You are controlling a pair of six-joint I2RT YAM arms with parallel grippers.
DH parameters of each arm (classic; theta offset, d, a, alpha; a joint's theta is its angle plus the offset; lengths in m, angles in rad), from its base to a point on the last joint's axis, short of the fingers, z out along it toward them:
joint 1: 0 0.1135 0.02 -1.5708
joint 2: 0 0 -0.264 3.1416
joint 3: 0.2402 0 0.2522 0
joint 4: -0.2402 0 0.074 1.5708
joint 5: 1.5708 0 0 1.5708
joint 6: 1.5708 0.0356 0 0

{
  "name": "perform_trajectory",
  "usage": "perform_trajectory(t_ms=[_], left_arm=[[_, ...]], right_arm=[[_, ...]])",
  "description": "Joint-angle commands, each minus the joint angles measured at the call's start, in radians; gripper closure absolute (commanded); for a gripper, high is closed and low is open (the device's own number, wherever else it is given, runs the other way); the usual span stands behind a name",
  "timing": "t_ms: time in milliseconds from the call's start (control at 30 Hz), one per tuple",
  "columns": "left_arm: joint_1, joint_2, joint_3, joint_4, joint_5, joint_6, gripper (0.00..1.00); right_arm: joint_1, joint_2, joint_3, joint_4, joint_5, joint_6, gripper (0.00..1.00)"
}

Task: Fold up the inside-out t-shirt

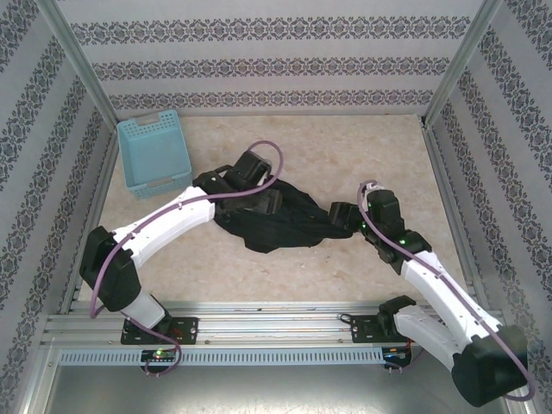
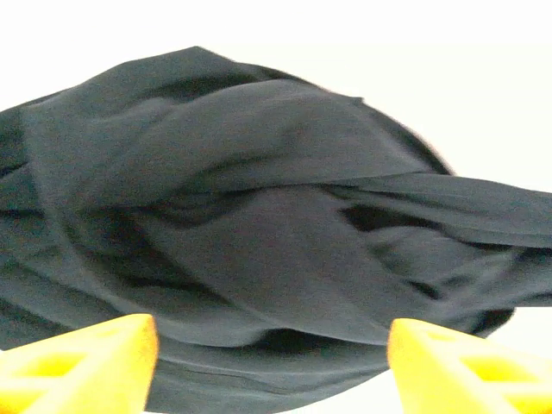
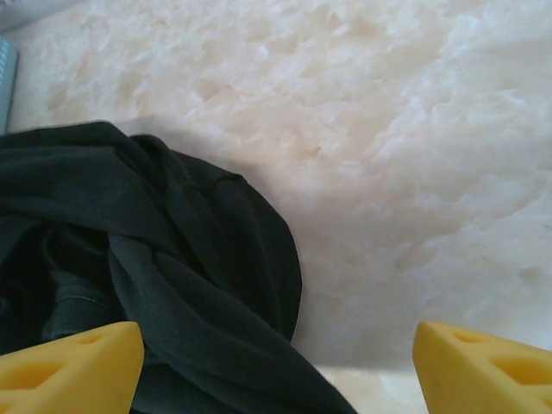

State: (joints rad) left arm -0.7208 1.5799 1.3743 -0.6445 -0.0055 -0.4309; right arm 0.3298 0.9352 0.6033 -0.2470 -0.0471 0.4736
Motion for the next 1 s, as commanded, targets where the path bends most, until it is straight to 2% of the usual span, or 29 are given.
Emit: perform_trajectory(t_ms=[0,233,333,367,467,600,633,667,800,900,967], left_arm=[[-0.047,0.037,0.016,-0.007,-0.04,-0.055,0.25],[-0.078,0.154,0.049,0.039,-0.017,-0.094,0.23],[-0.076,0.194,0.051,0.047,-0.031,-0.092,0.29],[-0.07,0.199,0.048,0.047,-0.039,-0.096,0.36],[-0.042,0.195,0.031,0.06,-0.031,-0.101,0.59],[0.022,0.159,0.034,0.056,-0.014,-0.081,0.93],[0.038,0.143,0.042,0.057,-0.009,-0.069,0.99],[0.056,0.12,0.056,0.056,-0.008,-0.05,1.0],[0.151,-0.012,0.101,0.081,-0.019,0.009,1.0],[0.244,-0.134,0.041,0.189,0.043,-0.015,1.0],[0.282,-0.186,-0.01,0.245,0.079,-0.032,1.0]], right_arm=[[0.009,0.076,0.036,0.046,-0.059,0.013,0.15],[0.023,0.28,0.067,0.174,-0.17,0.065,0.14],[0.041,0.348,0.083,0.205,-0.185,0.071,0.19],[0.043,0.363,0.091,0.207,-0.183,0.071,0.22],[0.042,0.363,0.095,0.208,-0.161,0.066,0.45],[0.015,0.285,0.11,0.14,-0.097,0.045,0.91],[-0.001,0.26,0.116,0.115,-0.086,0.041,0.97],[-0.024,0.224,0.121,0.087,-0.075,0.042,1.0],[-0.171,0.043,0.104,0.001,-0.044,0.085,1.0],[-0.302,-0.102,0.05,-0.017,-0.107,0.135,1.0],[-0.324,-0.175,0.006,-0.034,-0.135,0.158,1.0]])
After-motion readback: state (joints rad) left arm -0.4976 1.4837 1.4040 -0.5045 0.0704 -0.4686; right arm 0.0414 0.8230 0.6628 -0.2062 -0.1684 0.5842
